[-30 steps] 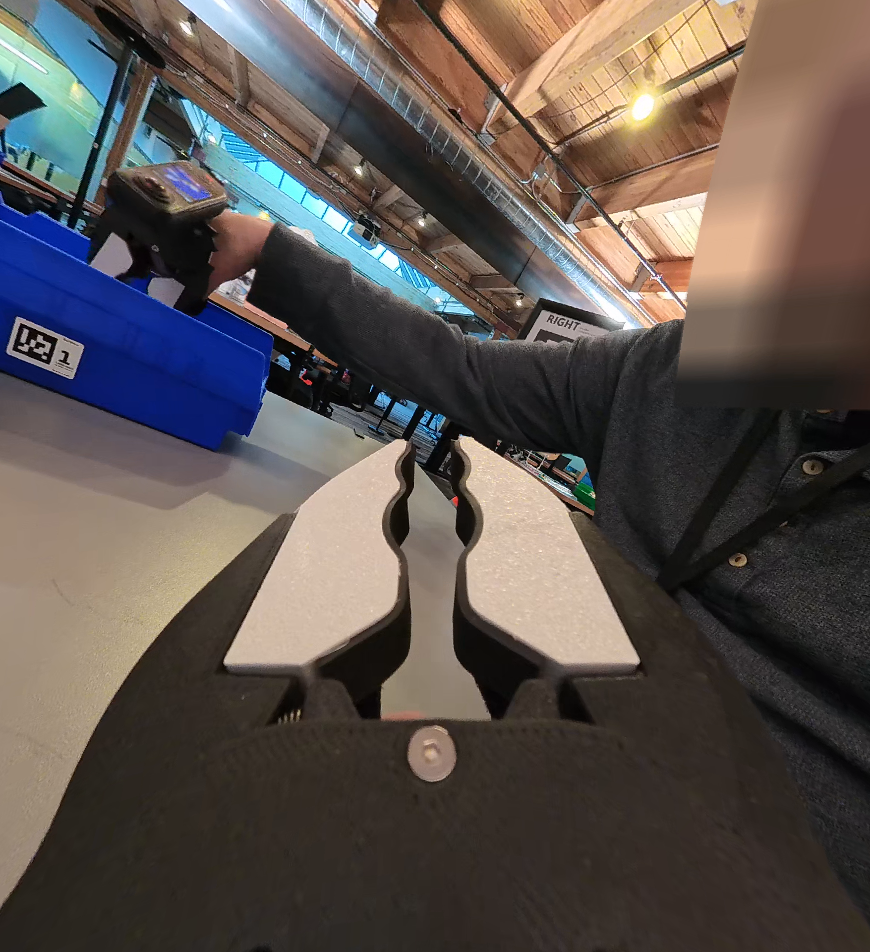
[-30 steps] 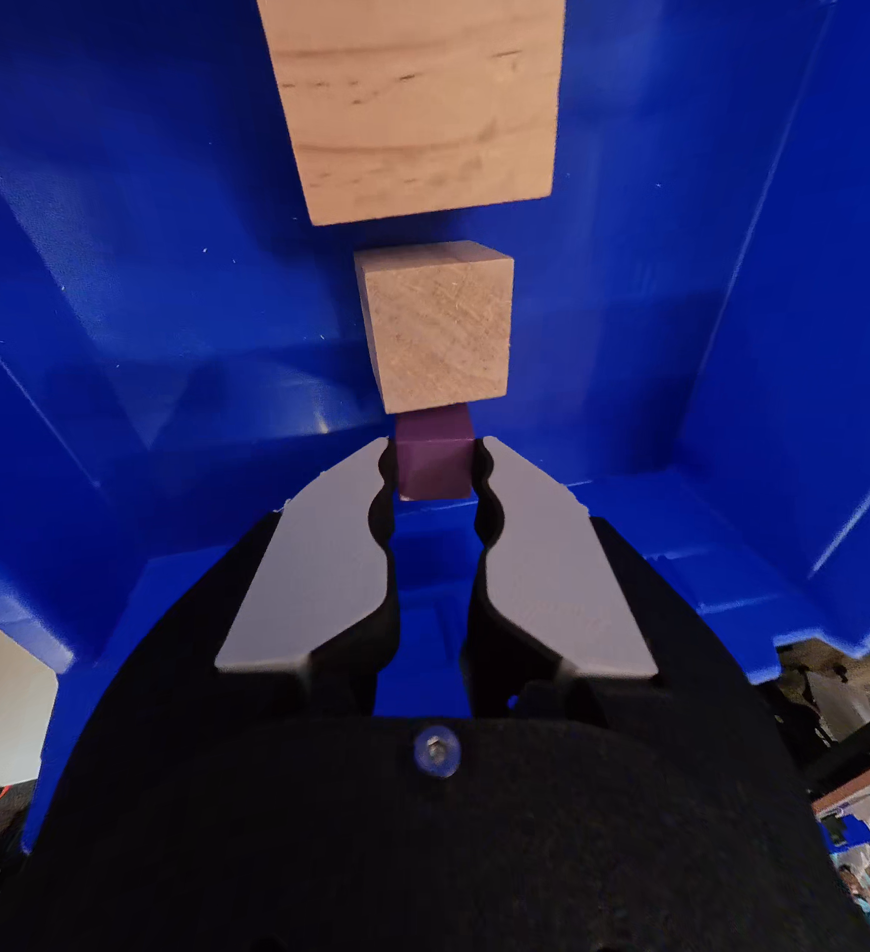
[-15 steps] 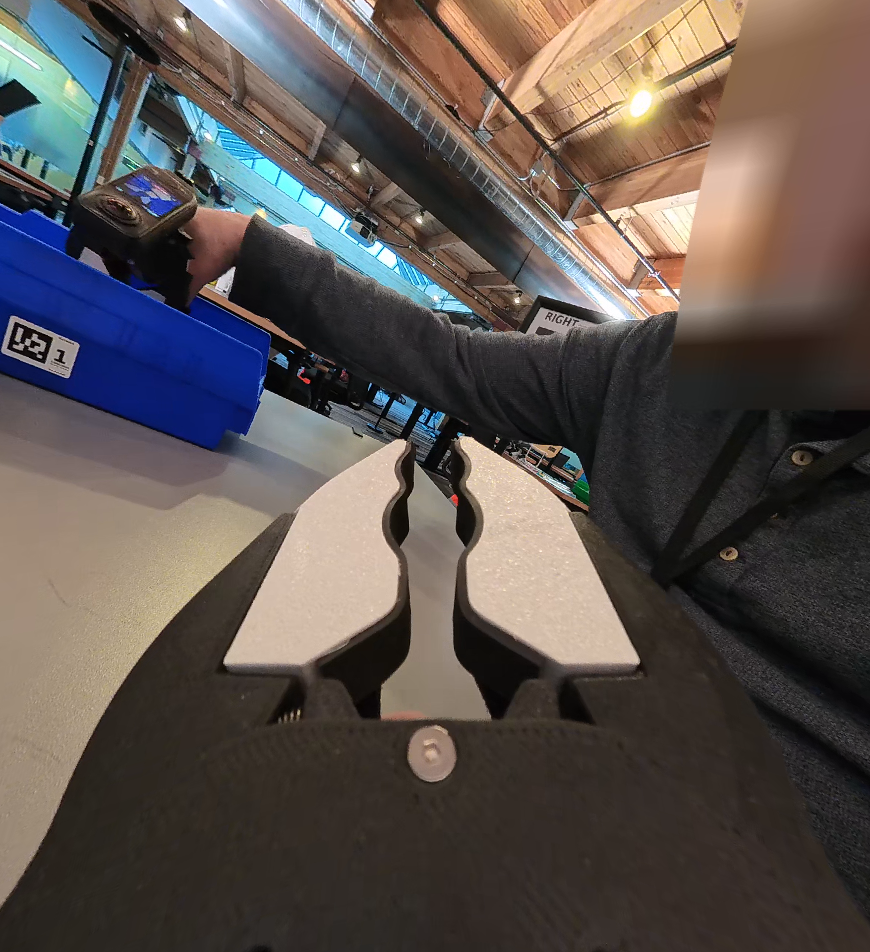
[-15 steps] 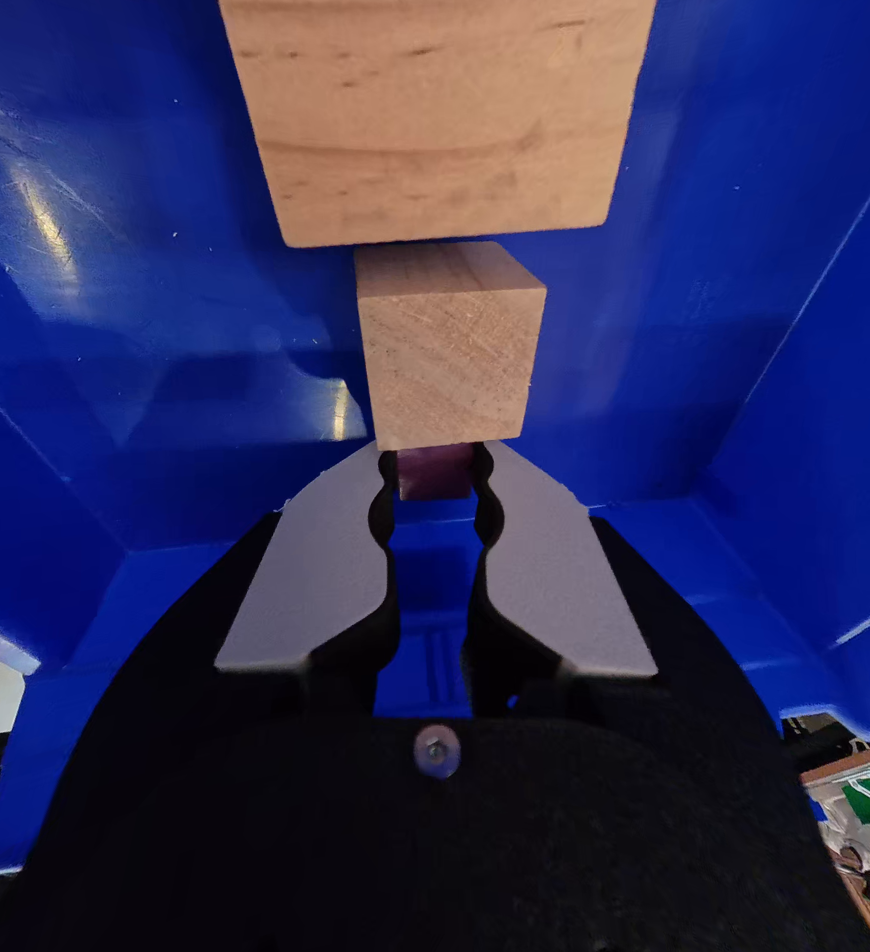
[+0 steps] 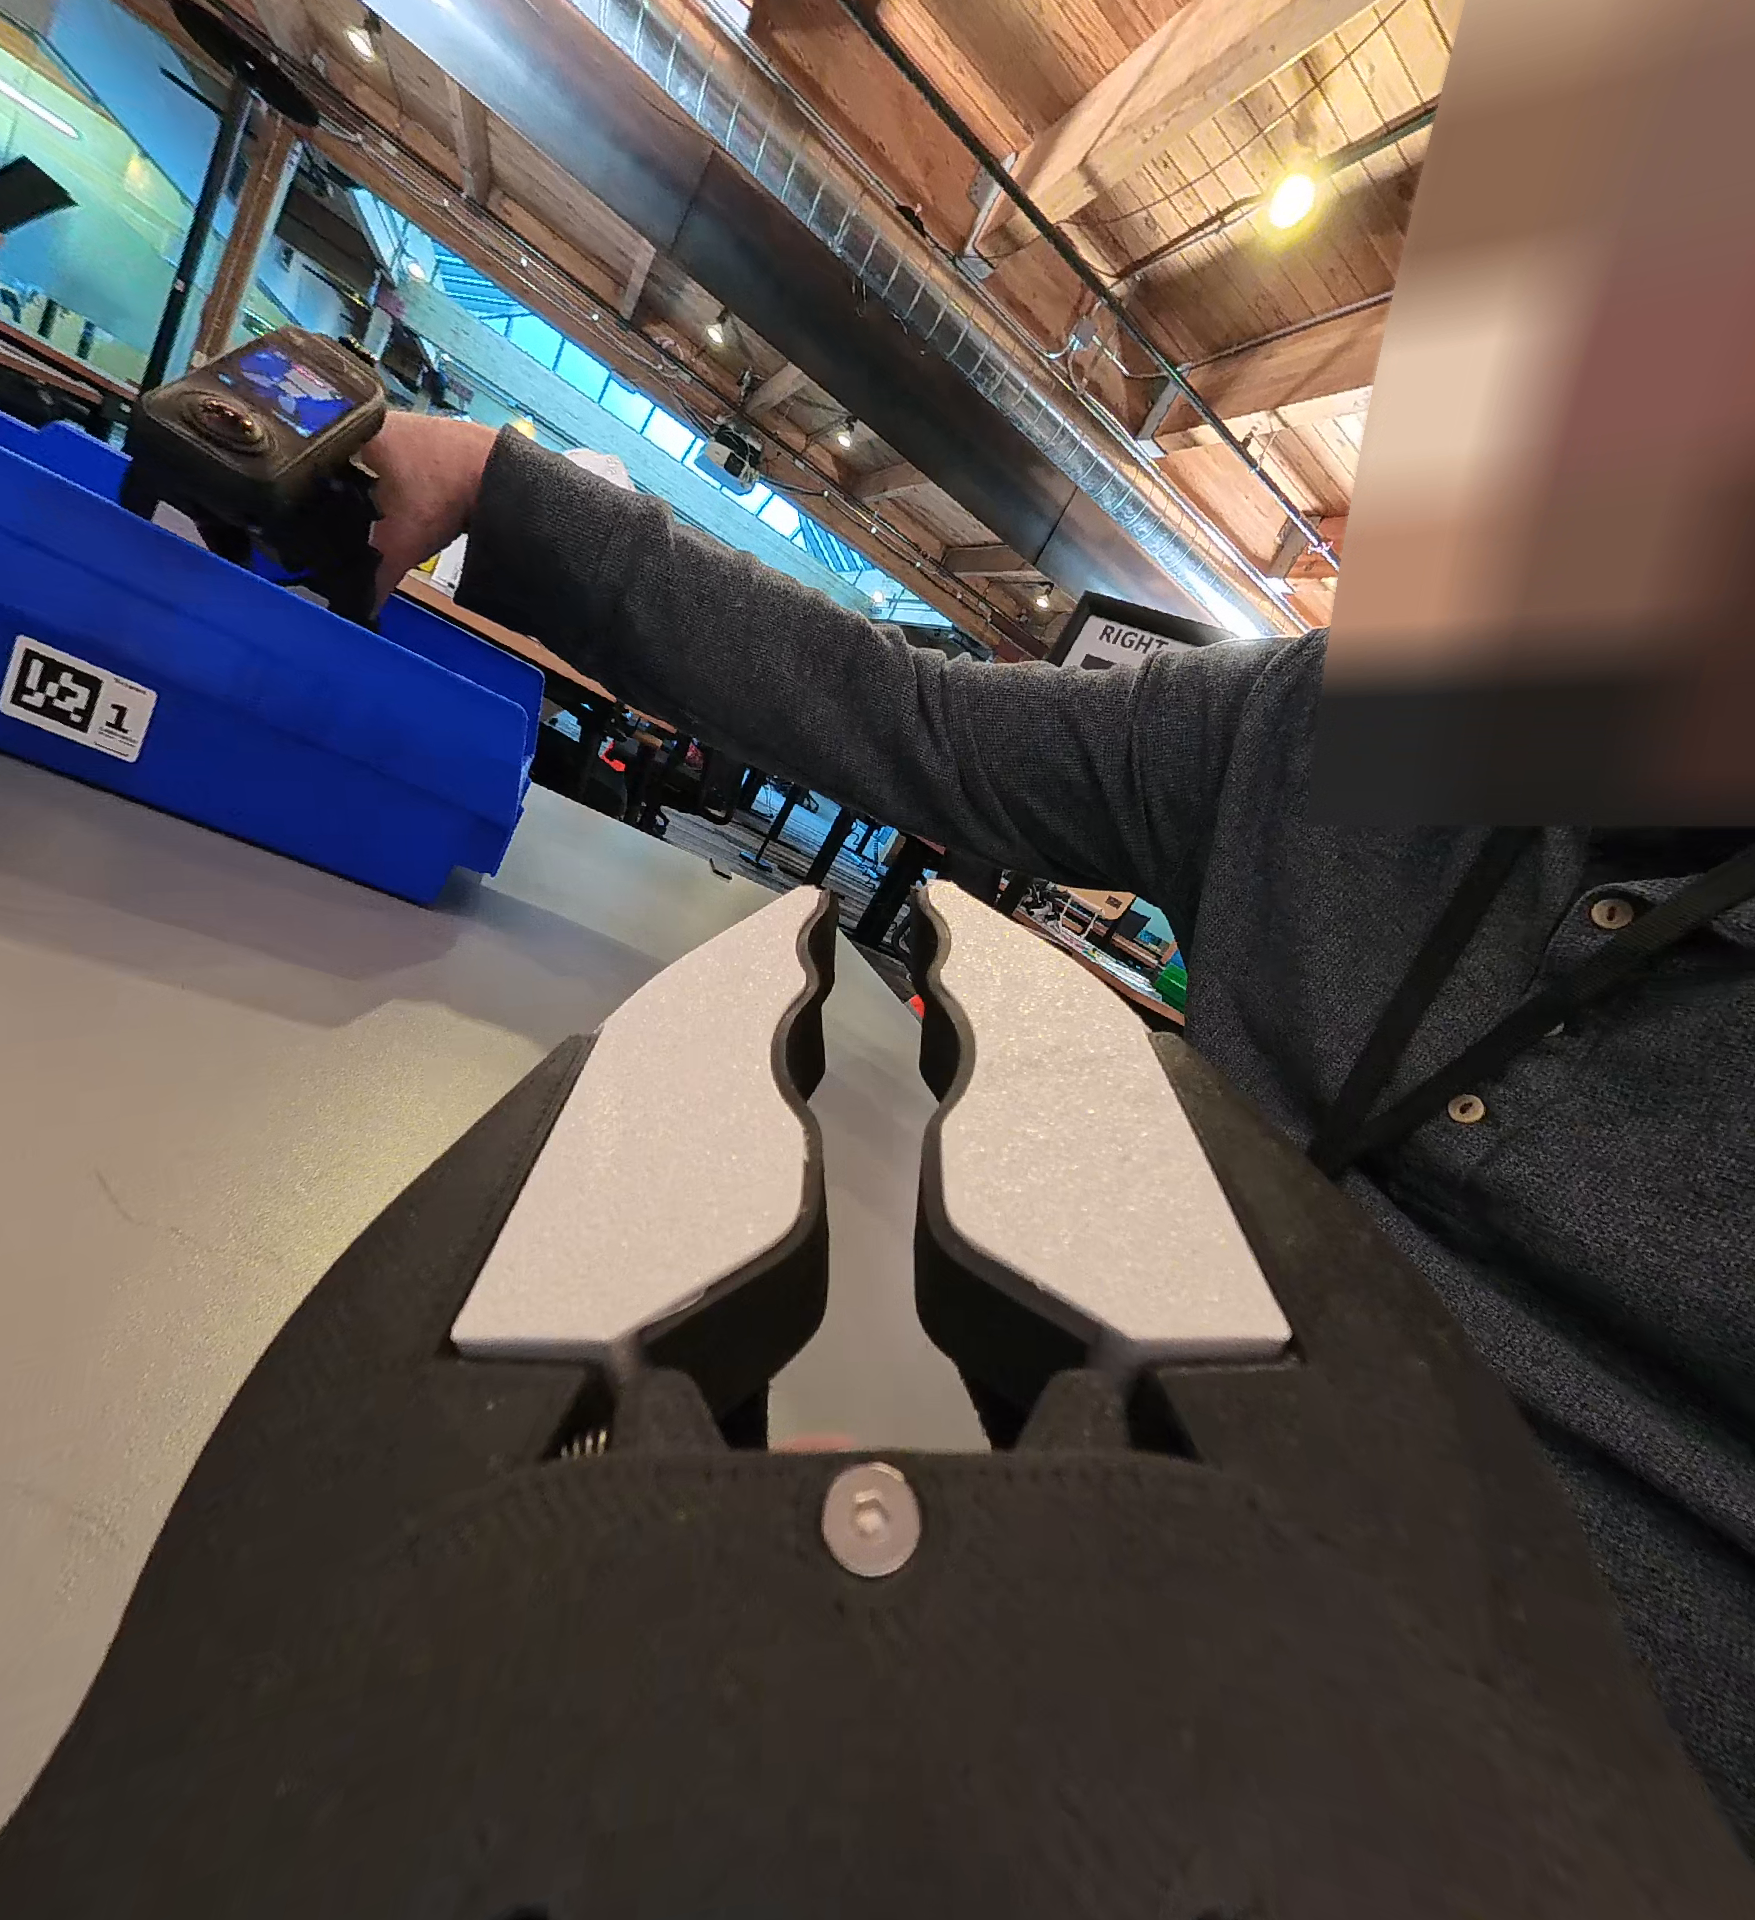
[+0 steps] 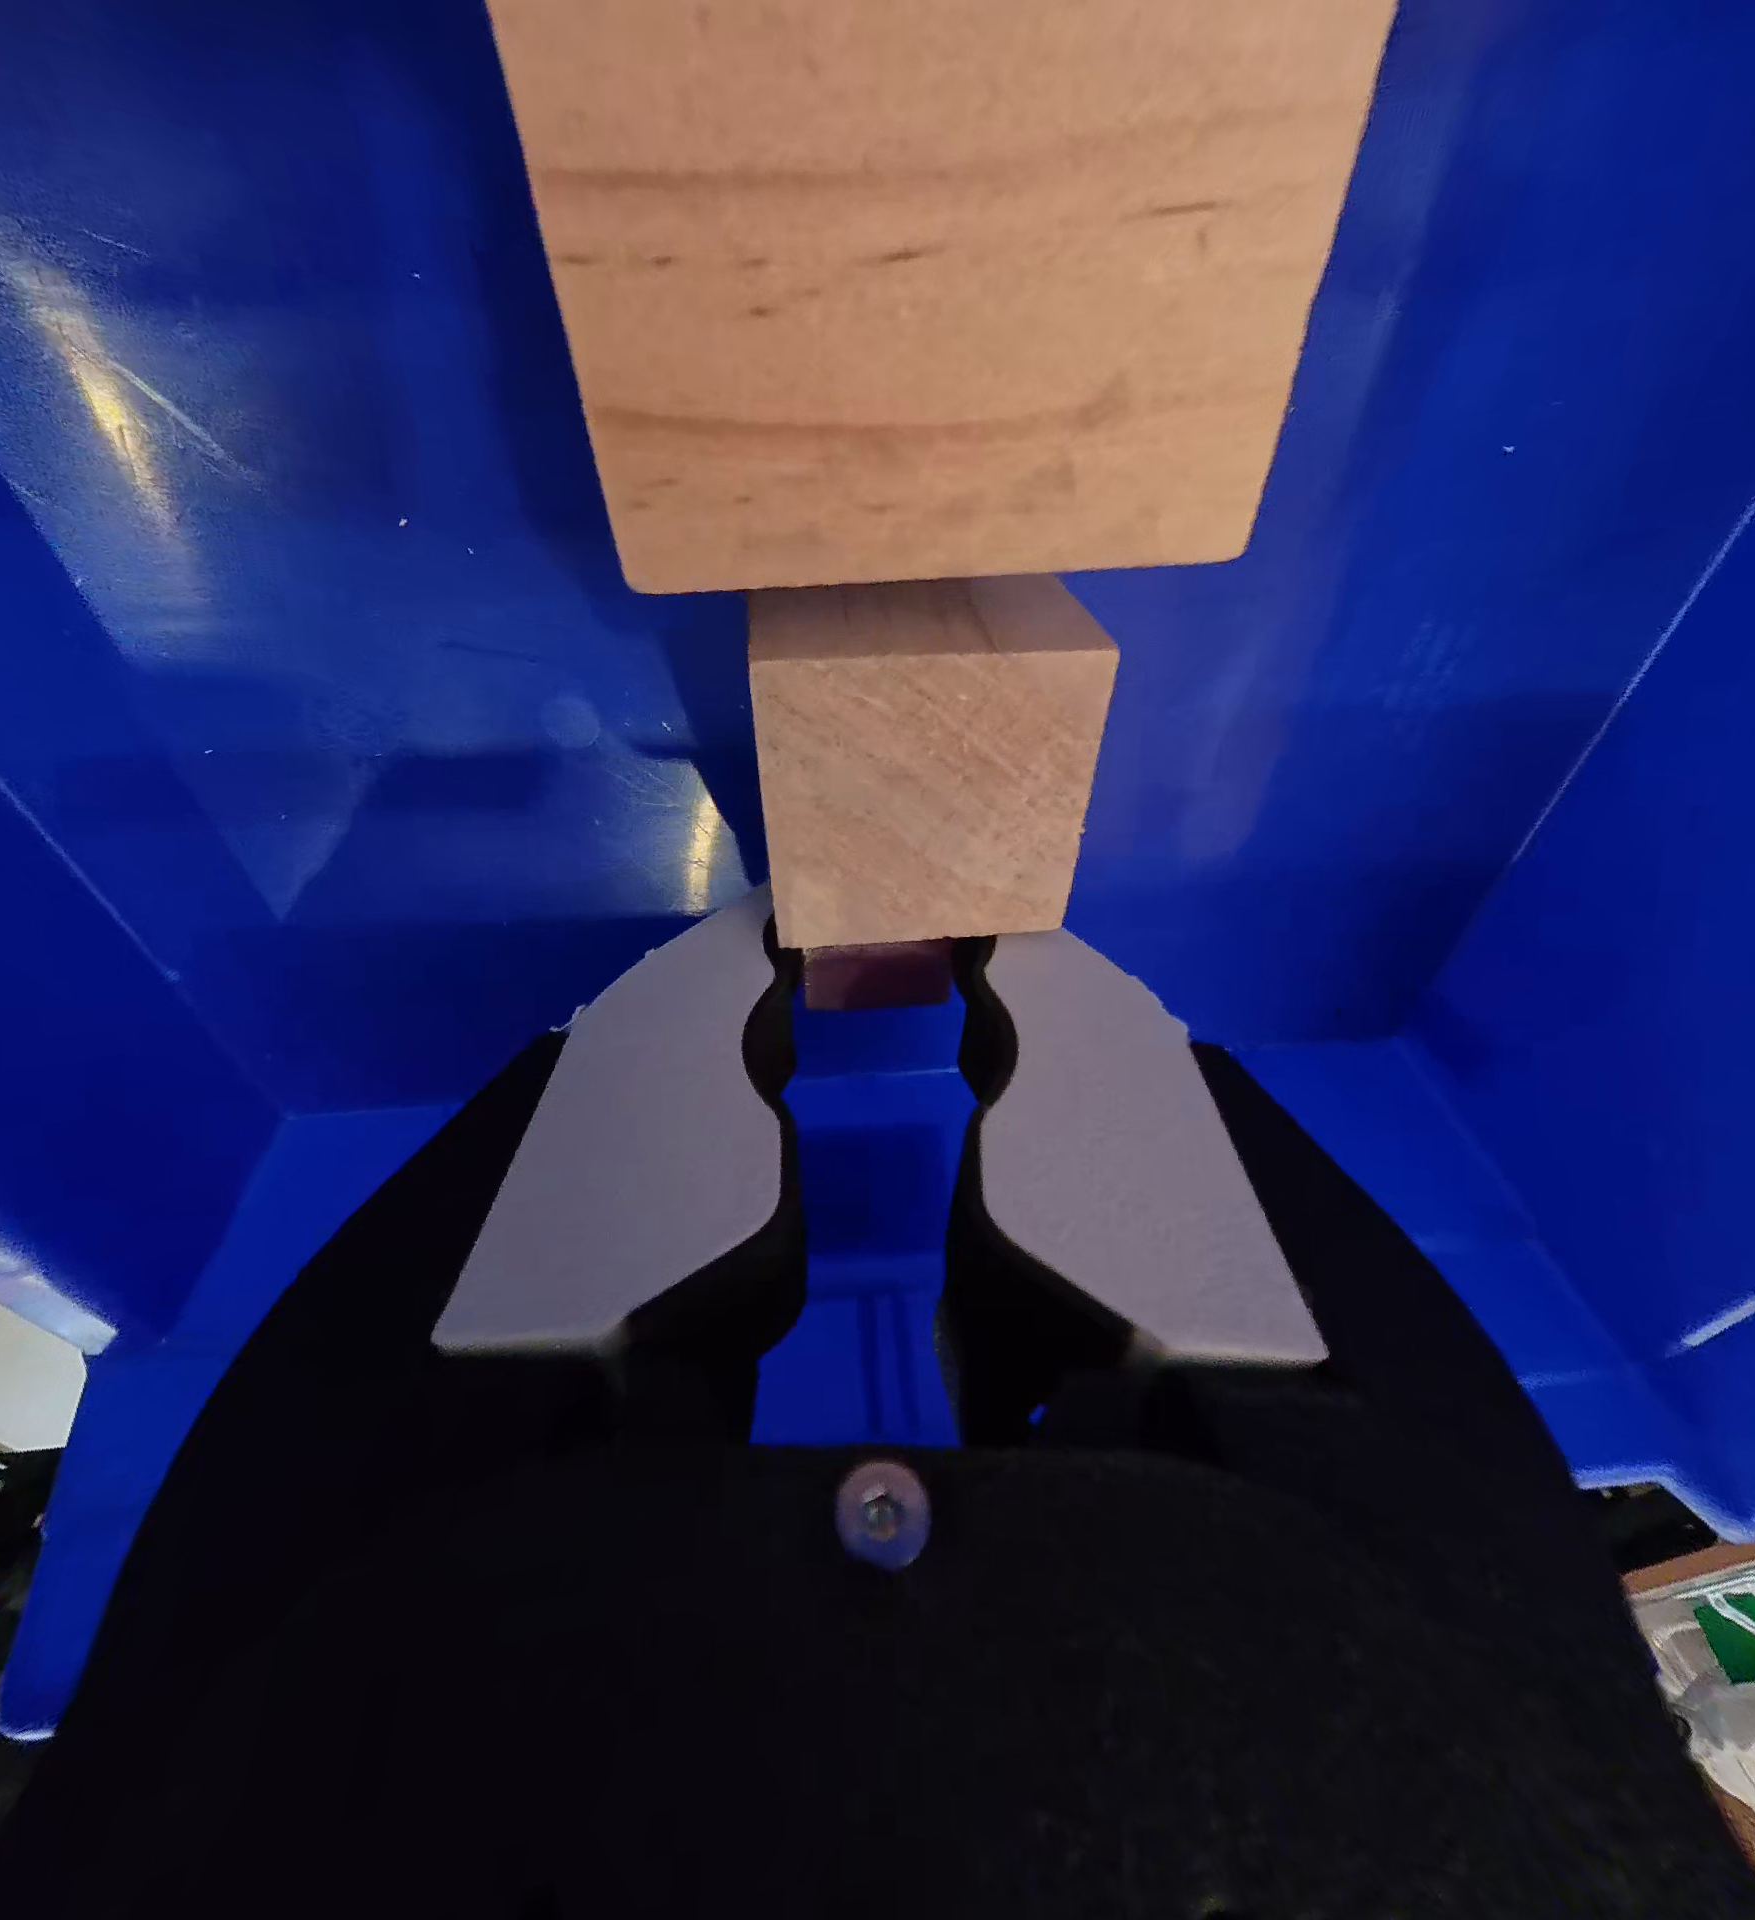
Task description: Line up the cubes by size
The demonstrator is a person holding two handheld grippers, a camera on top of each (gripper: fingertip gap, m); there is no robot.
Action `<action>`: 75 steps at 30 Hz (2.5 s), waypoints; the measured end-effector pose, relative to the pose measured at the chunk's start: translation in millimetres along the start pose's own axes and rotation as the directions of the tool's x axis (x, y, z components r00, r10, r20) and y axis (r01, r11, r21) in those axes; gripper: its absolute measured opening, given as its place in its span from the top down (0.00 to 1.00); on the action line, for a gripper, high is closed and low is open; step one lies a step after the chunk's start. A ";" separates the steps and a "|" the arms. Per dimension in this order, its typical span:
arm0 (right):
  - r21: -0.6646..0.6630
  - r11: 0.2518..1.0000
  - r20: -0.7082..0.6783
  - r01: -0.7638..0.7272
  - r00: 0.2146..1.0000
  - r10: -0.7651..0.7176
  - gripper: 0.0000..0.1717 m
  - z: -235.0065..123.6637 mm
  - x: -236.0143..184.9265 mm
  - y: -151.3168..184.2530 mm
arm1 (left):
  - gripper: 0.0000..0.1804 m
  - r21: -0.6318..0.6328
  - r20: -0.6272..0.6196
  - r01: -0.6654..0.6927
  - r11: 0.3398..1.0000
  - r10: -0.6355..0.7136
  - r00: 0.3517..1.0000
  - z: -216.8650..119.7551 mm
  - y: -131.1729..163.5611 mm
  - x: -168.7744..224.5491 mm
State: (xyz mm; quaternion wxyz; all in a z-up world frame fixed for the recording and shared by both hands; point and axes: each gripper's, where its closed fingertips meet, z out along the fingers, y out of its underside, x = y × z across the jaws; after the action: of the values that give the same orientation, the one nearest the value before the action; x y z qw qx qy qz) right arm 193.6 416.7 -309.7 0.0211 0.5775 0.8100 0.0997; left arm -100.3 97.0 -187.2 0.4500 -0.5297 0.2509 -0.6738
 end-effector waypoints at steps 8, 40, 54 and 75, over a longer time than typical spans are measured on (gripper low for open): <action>-0.004 1.000 -0.011 0.017 1.000 -0.017 0.84 0.8 2.2 1.9 | 0.93 -0.001 -0.002 -0.002 1.000 0.002 1.000 0.3 0.2 -0.1; 0.310 0.944 -0.538 -0.110 0.799 0.269 0.84 -175.4 -55.5 -42.4 | 0.92 -0.014 0.006 -0.015 1.000 0.015 1.000 2.4 2.0 -0.9; 0.843 0.537 -0.354 -0.002 0.751 0.557 1.00 -201.8 -134.2 -270.3 | 0.92 -0.044 0.030 -0.043 0.998 0.044 0.999 5.9 9.0 -1.8; 0.963 0.258 -0.229 0.079 0.740 0.632 1.00 -145.4 -111.3 -345.6 | 0.88 -0.174 0.036 -0.246 0.954 0.256 0.966 16.2 4.5 21.7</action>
State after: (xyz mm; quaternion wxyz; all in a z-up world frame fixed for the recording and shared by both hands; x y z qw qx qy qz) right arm -113.0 183.8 -240.6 -0.5863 0.5572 0.5473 -0.2151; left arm -84.4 78.2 -175.3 0.4929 -0.5488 0.3589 -0.5719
